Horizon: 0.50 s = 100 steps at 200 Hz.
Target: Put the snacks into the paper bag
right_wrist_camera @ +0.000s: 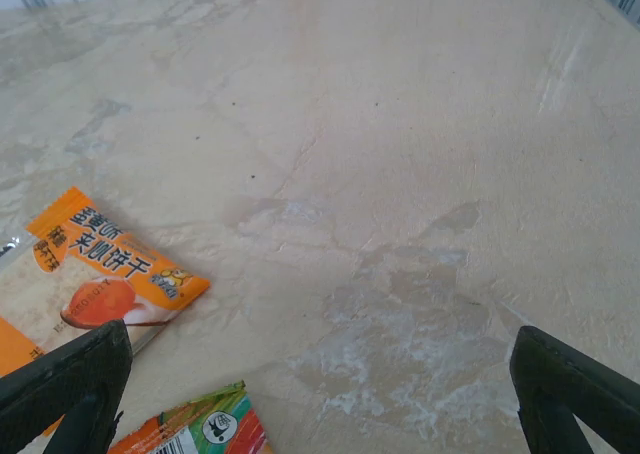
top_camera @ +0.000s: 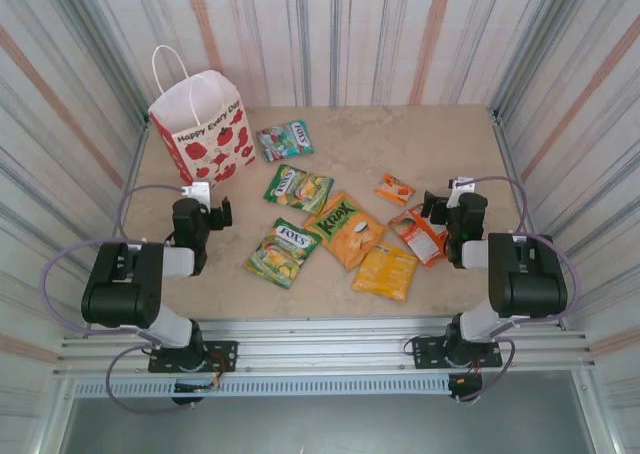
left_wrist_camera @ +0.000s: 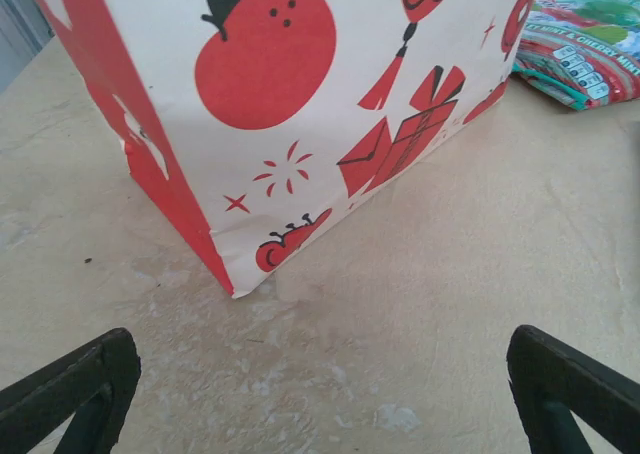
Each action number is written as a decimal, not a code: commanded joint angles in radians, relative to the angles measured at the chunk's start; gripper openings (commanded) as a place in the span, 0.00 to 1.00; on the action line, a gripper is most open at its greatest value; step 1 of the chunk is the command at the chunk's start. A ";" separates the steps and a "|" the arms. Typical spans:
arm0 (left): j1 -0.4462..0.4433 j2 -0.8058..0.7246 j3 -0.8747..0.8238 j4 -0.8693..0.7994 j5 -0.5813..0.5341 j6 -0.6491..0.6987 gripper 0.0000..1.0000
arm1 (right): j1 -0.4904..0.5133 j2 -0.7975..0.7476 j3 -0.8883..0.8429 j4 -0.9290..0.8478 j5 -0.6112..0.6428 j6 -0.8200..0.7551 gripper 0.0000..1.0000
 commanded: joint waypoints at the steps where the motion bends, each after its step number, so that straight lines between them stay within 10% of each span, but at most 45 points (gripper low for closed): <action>1: 0.003 -0.012 0.018 -0.007 0.028 0.022 0.99 | 0.006 -0.003 0.004 0.002 0.009 0.010 0.99; 100: 0.004 -0.018 0.011 0.003 0.029 0.022 0.99 | 0.005 -0.008 0.002 0.005 0.007 0.011 0.99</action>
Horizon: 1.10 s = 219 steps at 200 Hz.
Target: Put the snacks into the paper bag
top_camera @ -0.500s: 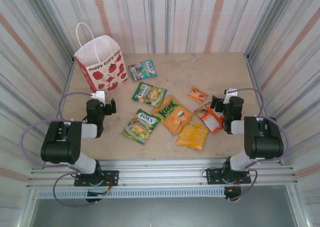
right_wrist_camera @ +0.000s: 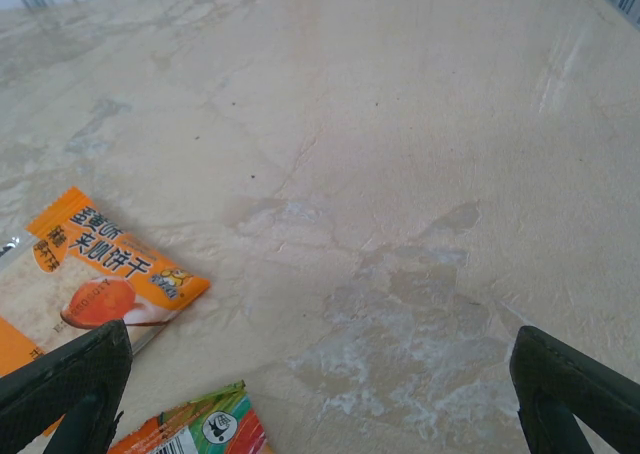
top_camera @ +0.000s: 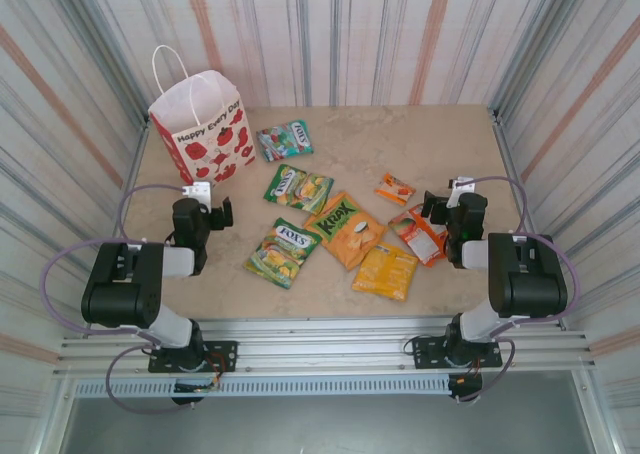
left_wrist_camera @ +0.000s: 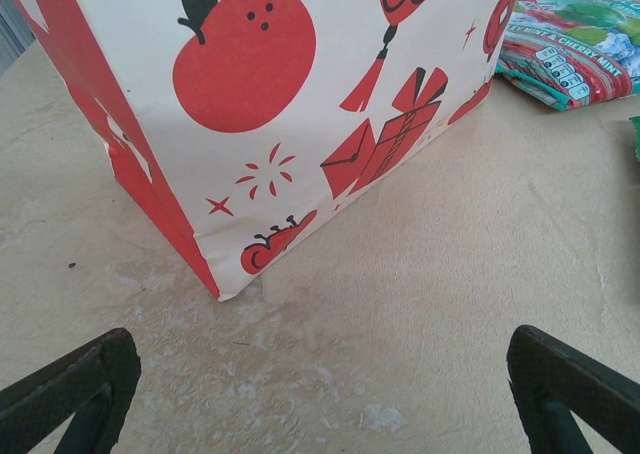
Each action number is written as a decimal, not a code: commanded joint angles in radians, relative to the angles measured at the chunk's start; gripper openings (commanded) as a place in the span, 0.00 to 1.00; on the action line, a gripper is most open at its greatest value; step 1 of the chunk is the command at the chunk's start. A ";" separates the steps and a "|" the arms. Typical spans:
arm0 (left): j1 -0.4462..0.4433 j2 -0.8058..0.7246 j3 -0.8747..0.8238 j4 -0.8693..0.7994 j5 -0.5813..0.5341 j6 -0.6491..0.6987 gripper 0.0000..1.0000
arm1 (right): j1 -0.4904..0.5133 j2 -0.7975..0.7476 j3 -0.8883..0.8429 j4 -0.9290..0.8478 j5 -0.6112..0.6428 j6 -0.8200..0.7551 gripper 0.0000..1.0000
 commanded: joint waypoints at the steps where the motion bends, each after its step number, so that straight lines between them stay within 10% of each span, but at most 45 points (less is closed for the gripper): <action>1: 0.004 -0.019 0.009 0.004 0.012 0.022 0.99 | 0.005 -0.008 0.002 0.005 0.006 0.011 0.99; 28: 0.002 -0.116 0.022 -0.100 -0.001 0.016 0.98 | 0.011 -0.095 0.064 -0.169 0.008 0.002 0.99; 113: -0.008 -0.580 0.538 -1.216 0.171 -0.046 0.82 | 0.090 -0.445 0.541 -1.096 -0.232 0.279 0.99; 219: 0.015 0.004 1.439 -1.803 0.293 0.280 0.72 | 0.471 -0.415 0.608 -1.126 -0.237 0.177 0.99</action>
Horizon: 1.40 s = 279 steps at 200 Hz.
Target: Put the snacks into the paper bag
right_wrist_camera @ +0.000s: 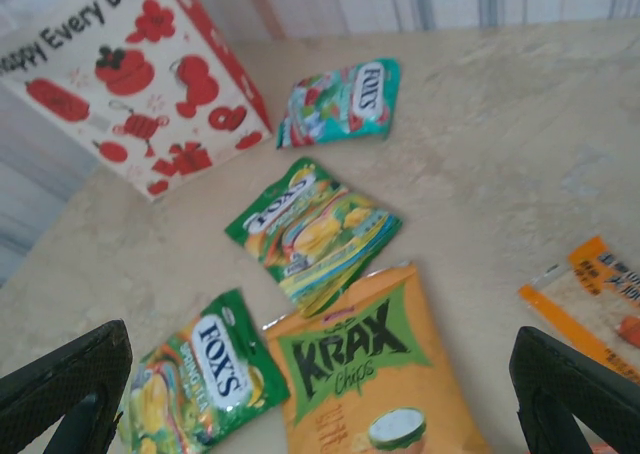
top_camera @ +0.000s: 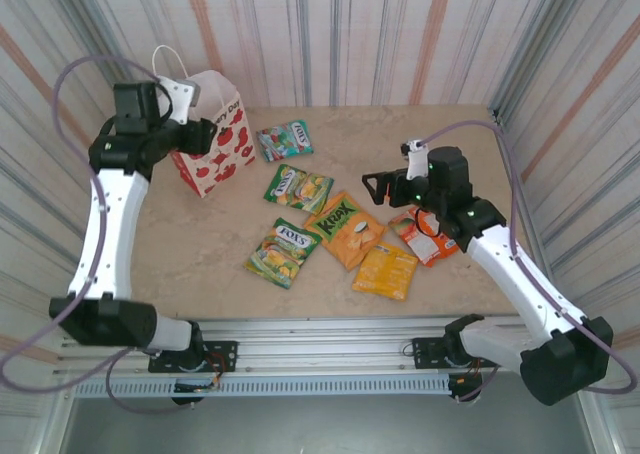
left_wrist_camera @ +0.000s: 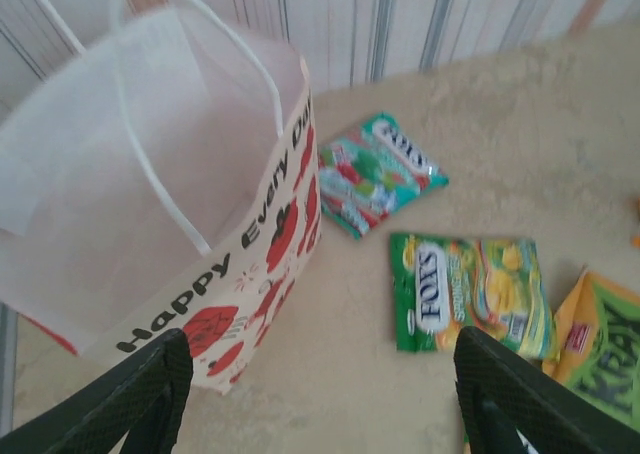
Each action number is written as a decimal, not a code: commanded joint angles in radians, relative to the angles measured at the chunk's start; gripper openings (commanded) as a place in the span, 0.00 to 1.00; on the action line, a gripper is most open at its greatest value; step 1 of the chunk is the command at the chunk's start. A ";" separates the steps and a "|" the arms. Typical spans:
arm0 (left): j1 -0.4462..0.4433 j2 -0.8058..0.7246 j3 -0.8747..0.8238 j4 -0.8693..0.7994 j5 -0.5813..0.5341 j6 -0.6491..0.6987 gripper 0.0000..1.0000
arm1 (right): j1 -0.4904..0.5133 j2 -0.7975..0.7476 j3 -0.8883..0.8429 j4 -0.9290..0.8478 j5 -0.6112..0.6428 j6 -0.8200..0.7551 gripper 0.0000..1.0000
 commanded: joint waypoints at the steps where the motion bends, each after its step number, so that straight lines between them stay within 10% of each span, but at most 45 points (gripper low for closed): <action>1: 0.011 0.073 0.119 -0.163 0.021 0.107 0.72 | 0.018 0.023 0.023 -0.022 -0.020 -0.037 0.99; 94: 0.043 0.158 0.245 -0.232 -0.047 0.128 0.72 | 0.049 0.106 0.034 0.004 -0.054 -0.058 0.99; 156: 0.032 0.073 0.005 -0.089 0.024 0.063 0.69 | 0.067 0.133 0.024 0.047 -0.073 -0.057 0.99; 279: -0.041 0.119 -0.105 0.334 -0.188 -0.083 0.73 | 0.090 0.184 0.029 0.083 -0.102 -0.043 0.99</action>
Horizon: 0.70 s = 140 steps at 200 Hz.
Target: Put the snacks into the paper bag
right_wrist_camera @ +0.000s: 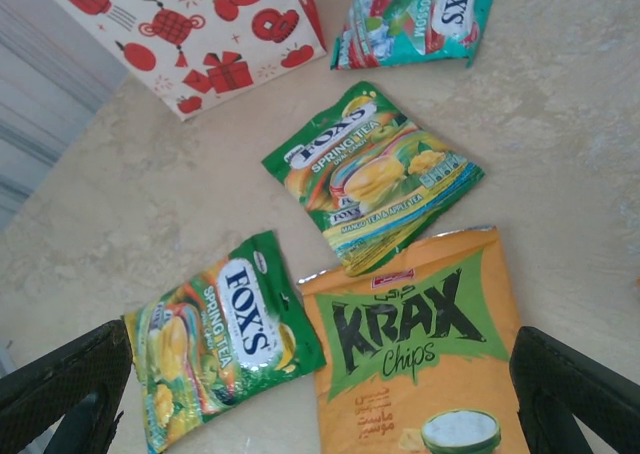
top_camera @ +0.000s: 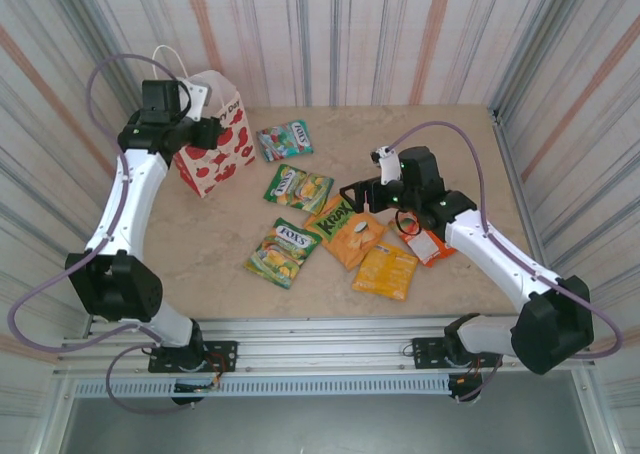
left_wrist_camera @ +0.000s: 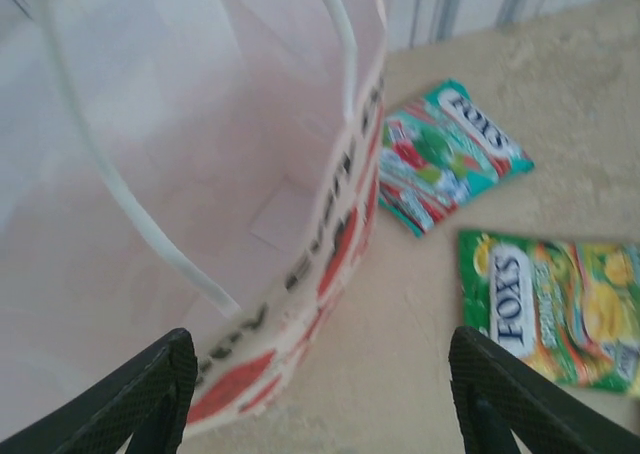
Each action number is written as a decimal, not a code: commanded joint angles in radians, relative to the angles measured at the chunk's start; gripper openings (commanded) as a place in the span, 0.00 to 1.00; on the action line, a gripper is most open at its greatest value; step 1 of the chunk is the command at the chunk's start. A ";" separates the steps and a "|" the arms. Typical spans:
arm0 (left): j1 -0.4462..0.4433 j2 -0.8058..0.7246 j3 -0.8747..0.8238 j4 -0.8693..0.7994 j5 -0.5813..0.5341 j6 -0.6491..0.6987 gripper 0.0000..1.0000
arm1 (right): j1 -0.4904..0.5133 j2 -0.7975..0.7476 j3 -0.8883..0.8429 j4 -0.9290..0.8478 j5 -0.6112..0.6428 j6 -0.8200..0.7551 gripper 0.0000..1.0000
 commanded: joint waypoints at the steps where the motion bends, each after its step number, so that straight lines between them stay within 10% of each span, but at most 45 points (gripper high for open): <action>1: -0.013 0.014 -0.007 0.106 -0.052 -0.058 0.73 | 0.013 0.021 0.030 0.008 -0.026 -0.006 0.99; 50: -0.013 0.148 0.115 0.043 -0.092 -0.124 0.69 | 0.015 0.034 0.036 0.009 -0.036 -0.011 0.99; 92: -0.014 0.142 0.117 0.078 -0.080 -0.129 0.22 | 0.016 0.031 0.034 0.004 -0.034 -0.011 0.99; 140: -0.020 0.046 0.080 0.031 -0.069 -0.124 0.09 | 0.017 0.032 0.033 0.004 -0.039 -0.011 0.99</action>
